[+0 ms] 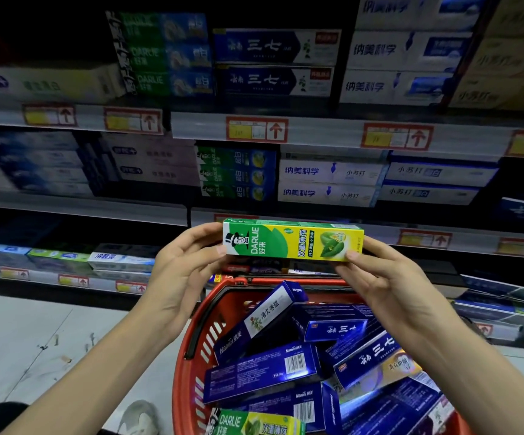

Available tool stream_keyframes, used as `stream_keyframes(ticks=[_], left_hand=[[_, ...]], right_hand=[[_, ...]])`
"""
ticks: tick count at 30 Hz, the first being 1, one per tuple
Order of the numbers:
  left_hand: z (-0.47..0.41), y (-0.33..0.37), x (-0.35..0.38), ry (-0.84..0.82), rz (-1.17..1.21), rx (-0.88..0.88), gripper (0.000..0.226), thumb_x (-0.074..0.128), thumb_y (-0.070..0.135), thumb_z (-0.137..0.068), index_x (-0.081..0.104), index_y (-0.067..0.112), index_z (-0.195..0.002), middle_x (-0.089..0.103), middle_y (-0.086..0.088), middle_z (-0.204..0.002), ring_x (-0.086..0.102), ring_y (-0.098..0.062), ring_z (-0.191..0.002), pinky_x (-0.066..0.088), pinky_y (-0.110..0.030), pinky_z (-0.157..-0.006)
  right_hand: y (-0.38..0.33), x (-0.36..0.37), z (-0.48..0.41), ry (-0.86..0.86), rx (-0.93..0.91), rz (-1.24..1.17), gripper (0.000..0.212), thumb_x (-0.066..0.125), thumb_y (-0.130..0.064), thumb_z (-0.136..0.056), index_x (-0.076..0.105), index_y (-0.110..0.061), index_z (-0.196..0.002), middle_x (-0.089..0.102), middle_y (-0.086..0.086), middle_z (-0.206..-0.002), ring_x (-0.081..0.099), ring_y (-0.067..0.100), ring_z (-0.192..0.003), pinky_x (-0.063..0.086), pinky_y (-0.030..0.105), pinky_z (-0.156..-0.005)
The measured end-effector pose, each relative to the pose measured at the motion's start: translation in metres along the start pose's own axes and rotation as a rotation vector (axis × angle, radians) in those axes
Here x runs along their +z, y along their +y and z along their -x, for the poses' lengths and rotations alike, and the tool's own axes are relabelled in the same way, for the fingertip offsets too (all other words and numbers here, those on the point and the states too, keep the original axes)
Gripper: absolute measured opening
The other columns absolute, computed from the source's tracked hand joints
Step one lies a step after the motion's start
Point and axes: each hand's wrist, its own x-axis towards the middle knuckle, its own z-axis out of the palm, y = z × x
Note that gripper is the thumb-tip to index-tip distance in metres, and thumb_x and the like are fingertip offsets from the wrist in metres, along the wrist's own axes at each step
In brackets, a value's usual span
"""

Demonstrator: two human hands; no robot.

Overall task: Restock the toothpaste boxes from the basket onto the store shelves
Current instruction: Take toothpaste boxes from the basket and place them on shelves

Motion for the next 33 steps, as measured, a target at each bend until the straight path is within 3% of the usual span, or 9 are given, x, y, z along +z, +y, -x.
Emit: stream_keyframes(ticks=[4,9,14,16,20,25,28,33], left_hand=[[0.003,0.007,-0.007,0.045,0.004,0.025,0.044,0.071,0.004,-0.08,0.065,0.0,-0.123,0.076,-0.018,-0.116,0.073,-0.027,-0.109,0.06,-0.033,-0.095],[0.008,0.023,-0.019,0.109,0.02,0.063,0.034,0.076,0.012,-0.08,0.07,0.006,-0.113,0.078,-0.015,-0.108,0.073,-0.026,-0.101,0.061,-0.029,-0.086],[0.009,0.047,-0.033,0.199,-0.145,0.207,0.014,0.078,0.018,-0.086,0.08,0.021,-0.1,0.079,-0.01,-0.106,0.072,-0.025,-0.102,0.053,-0.042,-0.092],[0.01,0.062,-0.036,0.23,-0.202,0.288,0.013,0.074,0.011,-0.091,0.079,0.018,-0.101,0.08,-0.007,-0.103,0.073,-0.023,-0.101,0.055,-0.036,-0.091],[0.016,0.094,-0.04,0.287,-0.287,0.46,0.013,0.072,0.005,-0.094,0.074,0.013,-0.103,0.079,-0.003,-0.099,0.074,-0.015,-0.097,0.056,-0.02,-0.084],[0.015,0.135,-0.047,0.322,-0.261,0.533,0.012,0.072,0.009,-0.095,0.075,0.017,-0.103,0.079,0.003,-0.099,0.074,-0.009,-0.096,0.055,-0.015,-0.081],[0.008,0.169,-0.05,0.31,-0.271,0.583,0.013,0.072,0.009,-0.095,0.076,0.019,-0.102,0.08,0.007,-0.098,0.074,-0.005,-0.095,0.054,-0.012,-0.08],[-0.016,0.229,-0.054,0.333,-0.331,0.698,0.014,0.072,0.005,-0.095,0.075,0.018,-0.098,0.08,0.007,-0.093,0.075,-0.006,-0.093,0.054,-0.012,-0.076]], right_hand=[[0.01,0.008,0.008,-0.022,-0.003,0.031,0.041,0.068,-0.002,-0.089,0.066,-0.006,-0.13,0.077,0.013,-0.117,0.075,0.026,-0.109,0.061,0.029,-0.088],[0.02,0.025,0.021,-0.035,-0.022,0.105,0.046,0.076,-0.007,-0.079,0.067,-0.004,-0.125,0.078,0.015,-0.112,0.077,0.029,-0.102,0.062,0.029,-0.084],[0.015,0.056,0.03,-0.025,-0.125,0.212,0.047,0.081,-0.008,-0.074,0.067,-0.008,-0.119,0.08,0.013,-0.104,0.078,0.031,-0.095,0.063,0.039,-0.088],[0.007,0.074,0.033,-0.036,-0.177,0.249,0.044,0.081,-0.01,-0.076,0.068,-0.011,-0.118,0.08,0.011,-0.103,0.078,0.029,-0.094,0.062,0.047,-0.093],[-0.019,0.116,0.037,-0.082,-0.298,0.306,0.034,0.08,-0.011,-0.081,0.073,-0.014,-0.114,0.081,0.008,-0.102,0.078,0.025,-0.097,0.06,0.041,-0.084],[-0.05,0.163,0.035,-0.126,-0.438,0.415,0.026,0.078,-0.01,-0.087,0.075,-0.016,-0.112,0.081,0.004,-0.099,0.079,0.023,-0.091,0.059,0.037,-0.077],[-0.064,0.19,0.034,-0.127,-0.537,0.479,0.024,0.076,-0.007,-0.089,0.075,-0.019,-0.111,0.081,0.001,-0.096,0.079,0.021,-0.089,0.062,0.03,-0.064],[-0.082,0.241,0.028,-0.088,-0.764,0.601,0.026,0.076,-0.017,-0.092,0.074,-0.035,-0.11,0.08,-0.013,-0.088,0.077,0.006,-0.083,0.064,0.035,-0.062]])
